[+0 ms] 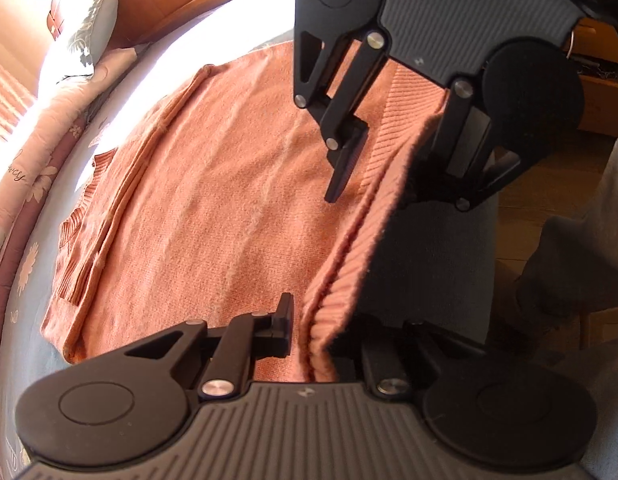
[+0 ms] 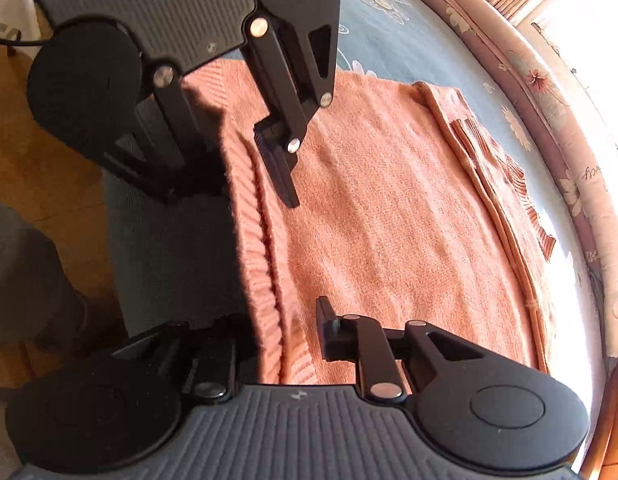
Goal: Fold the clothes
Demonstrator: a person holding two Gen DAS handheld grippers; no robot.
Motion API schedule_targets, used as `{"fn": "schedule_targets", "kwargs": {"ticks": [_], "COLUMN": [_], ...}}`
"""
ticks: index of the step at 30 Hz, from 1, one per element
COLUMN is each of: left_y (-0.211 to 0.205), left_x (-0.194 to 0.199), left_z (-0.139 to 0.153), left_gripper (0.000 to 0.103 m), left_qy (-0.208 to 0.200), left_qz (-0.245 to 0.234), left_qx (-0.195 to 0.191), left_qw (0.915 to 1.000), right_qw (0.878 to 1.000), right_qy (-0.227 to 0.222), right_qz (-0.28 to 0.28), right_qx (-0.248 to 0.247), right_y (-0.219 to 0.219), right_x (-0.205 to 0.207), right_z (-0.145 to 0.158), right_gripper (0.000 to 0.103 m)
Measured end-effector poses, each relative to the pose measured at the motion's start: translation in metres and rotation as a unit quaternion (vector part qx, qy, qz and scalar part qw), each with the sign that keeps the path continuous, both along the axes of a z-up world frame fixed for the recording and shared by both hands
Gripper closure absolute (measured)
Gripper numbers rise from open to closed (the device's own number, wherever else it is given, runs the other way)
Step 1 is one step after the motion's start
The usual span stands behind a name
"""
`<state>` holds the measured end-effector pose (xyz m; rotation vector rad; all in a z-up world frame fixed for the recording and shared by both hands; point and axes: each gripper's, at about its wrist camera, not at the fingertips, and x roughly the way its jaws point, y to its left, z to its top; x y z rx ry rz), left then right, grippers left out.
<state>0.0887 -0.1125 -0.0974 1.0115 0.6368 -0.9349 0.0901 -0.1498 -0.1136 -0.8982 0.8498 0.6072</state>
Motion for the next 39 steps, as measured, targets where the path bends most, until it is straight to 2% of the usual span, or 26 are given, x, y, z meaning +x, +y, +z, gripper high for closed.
{"fn": "schedule_targets", "kwargs": {"ticks": [9, 13, 14, 15, 18, 21, 24, 31, 39], "left_y": [0.009, 0.007, 0.007, 0.005, 0.002, -0.002, -0.006, -0.006, -0.013], "left_x": [0.0, 0.001, 0.0, 0.004, 0.007, 0.0, -0.005, -0.001, 0.019], "left_z": [0.006, 0.005, 0.005, 0.003, -0.003, -0.009, -0.013, -0.009, 0.005], "left_gripper": [0.093, 0.093, 0.093, 0.092, 0.083, 0.082, 0.091, 0.095, 0.096], "left_qy": [0.01, 0.016, 0.018, 0.02, 0.003, -0.014, 0.006, 0.023, 0.01], "left_qz": [0.012, 0.013, 0.015, 0.019, 0.035, 0.037, 0.04, 0.055, 0.064], "left_qx": [0.006, 0.013, 0.013, 0.015, 0.027, 0.05, 0.069, 0.081, 0.1], "left_qw": [0.9999, 0.9997, 0.9996, 0.9995, 0.999, 0.998, 0.9968, 0.9949, 0.9929], "right_qw": [0.991, 0.99, 0.989, 0.989, 0.988, 0.989, 0.989, 0.991, 0.993], "right_qy": [0.0, 0.018, 0.023, 0.027, 0.039, 0.042, 0.045, 0.053, 0.042], "right_qz": [-0.092, -0.102, -0.104, -0.107, -0.106, -0.108, -0.104, -0.094, -0.09], "right_qx": [-0.092, -0.1, -0.101, -0.103, -0.101, -0.096, -0.095, -0.084, -0.07], "right_y": [-0.06, -0.076, -0.08, -0.084, -0.085, -0.086, -0.088, -0.091, -0.098], "right_x": [-0.005, -0.005, -0.005, -0.005, -0.002, -0.002, -0.006, -0.014, 0.009], "right_z": [-0.013, -0.014, -0.014, -0.014, -0.014, -0.012, -0.008, 0.003, 0.017], "right_gripper": [0.077, 0.078, 0.081, 0.089, 0.092, 0.092, 0.092, 0.092, 0.093]}}
